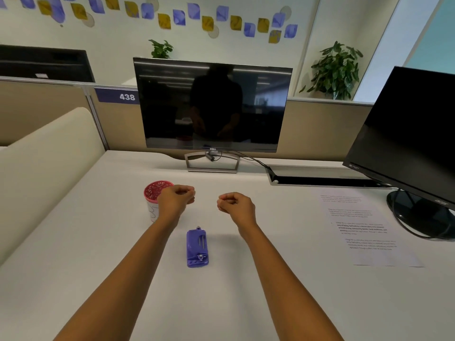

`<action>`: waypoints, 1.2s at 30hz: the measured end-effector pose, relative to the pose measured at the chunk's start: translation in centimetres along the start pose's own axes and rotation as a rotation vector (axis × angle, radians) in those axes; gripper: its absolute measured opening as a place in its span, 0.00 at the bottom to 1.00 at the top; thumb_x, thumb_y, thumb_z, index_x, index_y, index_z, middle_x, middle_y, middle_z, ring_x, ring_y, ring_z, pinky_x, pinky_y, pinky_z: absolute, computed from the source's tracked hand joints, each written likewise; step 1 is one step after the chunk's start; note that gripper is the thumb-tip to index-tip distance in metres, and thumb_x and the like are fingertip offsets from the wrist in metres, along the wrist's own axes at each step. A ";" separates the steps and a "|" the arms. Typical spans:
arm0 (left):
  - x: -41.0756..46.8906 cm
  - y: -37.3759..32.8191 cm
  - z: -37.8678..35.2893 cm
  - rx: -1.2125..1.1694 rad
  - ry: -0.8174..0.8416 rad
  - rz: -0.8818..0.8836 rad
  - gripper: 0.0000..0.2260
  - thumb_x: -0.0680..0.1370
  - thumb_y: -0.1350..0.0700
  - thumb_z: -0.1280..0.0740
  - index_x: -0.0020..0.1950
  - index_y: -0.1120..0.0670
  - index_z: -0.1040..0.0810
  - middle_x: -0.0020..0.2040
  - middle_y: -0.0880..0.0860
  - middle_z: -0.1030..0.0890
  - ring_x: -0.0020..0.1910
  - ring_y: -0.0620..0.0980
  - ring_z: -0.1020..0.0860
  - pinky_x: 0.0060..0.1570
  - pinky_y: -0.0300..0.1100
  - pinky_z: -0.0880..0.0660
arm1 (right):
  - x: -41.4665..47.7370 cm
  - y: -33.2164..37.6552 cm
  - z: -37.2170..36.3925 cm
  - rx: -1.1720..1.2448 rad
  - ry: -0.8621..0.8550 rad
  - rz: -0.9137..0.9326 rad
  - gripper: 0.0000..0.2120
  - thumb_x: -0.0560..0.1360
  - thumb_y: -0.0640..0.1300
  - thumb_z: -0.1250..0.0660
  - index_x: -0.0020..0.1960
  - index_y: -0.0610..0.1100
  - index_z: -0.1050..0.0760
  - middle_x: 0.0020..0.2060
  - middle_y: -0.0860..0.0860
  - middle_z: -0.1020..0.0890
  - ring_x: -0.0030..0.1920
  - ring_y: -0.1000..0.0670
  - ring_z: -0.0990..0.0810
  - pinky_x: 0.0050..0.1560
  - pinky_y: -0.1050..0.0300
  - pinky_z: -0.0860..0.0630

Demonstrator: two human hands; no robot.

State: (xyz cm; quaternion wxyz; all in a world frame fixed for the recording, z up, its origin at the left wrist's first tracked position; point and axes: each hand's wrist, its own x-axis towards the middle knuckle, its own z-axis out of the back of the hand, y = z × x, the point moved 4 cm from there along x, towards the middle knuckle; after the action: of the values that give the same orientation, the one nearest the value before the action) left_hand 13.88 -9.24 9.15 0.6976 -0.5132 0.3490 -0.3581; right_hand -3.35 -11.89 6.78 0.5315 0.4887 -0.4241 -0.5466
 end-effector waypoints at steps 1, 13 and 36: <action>0.3 -0.4 0.9 0.029 -0.041 -0.011 0.12 0.75 0.61 0.33 0.57 0.62 0.21 0.54 0.60 0.18 0.47 0.52 0.20 0.51 0.41 0.25 | 0.2 0.7 -0.9 -0.013 0.000 0.016 0.09 0.73 0.38 0.31 0.53 0.37 0.21 0.47 0.43 0.17 0.44 0.49 0.18 0.51 0.59 0.21; 4.6 -1.6 7.9 0.367 -0.207 -0.130 0.10 0.75 0.62 0.34 0.52 0.65 0.18 0.52 0.63 0.17 0.53 0.59 0.20 0.55 0.49 0.24 | 2.1 5.5 -11.6 -0.308 0.022 0.166 0.08 0.74 0.38 0.33 0.53 0.38 0.21 0.51 0.43 0.17 0.51 0.46 0.19 0.52 0.61 0.25; 5.8 0.1 7.3 0.527 -0.134 -0.144 0.12 0.77 0.57 0.36 0.56 0.62 0.20 0.55 0.61 0.18 0.54 0.57 0.20 0.53 0.45 0.24 | 1.9 5.6 -13.6 -0.434 -0.063 0.213 0.12 0.77 0.46 0.38 0.56 0.39 0.24 0.53 0.43 0.18 0.54 0.46 0.20 0.53 0.60 0.25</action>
State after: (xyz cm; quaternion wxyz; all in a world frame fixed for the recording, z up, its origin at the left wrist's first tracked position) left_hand 23.04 -10.84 9.98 0.8013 -0.3599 0.1595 -0.4506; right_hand 11.03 -13.44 9.97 0.6651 0.2983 -0.3624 -0.5807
